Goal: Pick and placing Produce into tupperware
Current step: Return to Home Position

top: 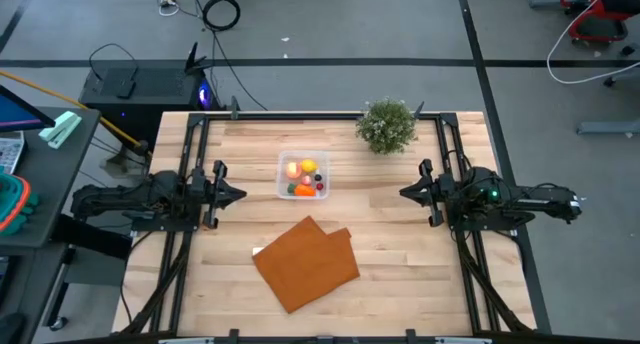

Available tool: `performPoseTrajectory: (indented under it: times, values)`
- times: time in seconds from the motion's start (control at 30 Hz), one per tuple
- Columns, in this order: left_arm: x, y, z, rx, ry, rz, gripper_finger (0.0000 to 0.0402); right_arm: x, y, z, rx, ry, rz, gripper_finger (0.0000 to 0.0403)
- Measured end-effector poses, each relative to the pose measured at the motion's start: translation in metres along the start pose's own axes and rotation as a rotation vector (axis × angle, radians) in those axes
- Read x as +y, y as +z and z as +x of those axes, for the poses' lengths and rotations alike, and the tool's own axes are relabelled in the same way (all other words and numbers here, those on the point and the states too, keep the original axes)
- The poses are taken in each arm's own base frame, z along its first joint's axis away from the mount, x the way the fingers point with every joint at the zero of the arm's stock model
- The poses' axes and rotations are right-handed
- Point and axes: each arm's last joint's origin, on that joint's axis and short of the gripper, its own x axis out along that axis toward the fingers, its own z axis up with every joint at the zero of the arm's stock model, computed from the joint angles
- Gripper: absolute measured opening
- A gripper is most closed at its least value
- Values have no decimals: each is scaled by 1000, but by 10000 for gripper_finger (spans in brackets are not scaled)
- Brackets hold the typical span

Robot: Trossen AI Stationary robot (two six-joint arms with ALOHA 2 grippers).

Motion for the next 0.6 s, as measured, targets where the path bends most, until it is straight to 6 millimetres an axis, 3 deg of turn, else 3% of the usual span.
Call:
performPoseTrajectory:
  times: [0.6]
  values:
    - [0,0,0,0,1,0,18,0,1,0,0,0,0,0]
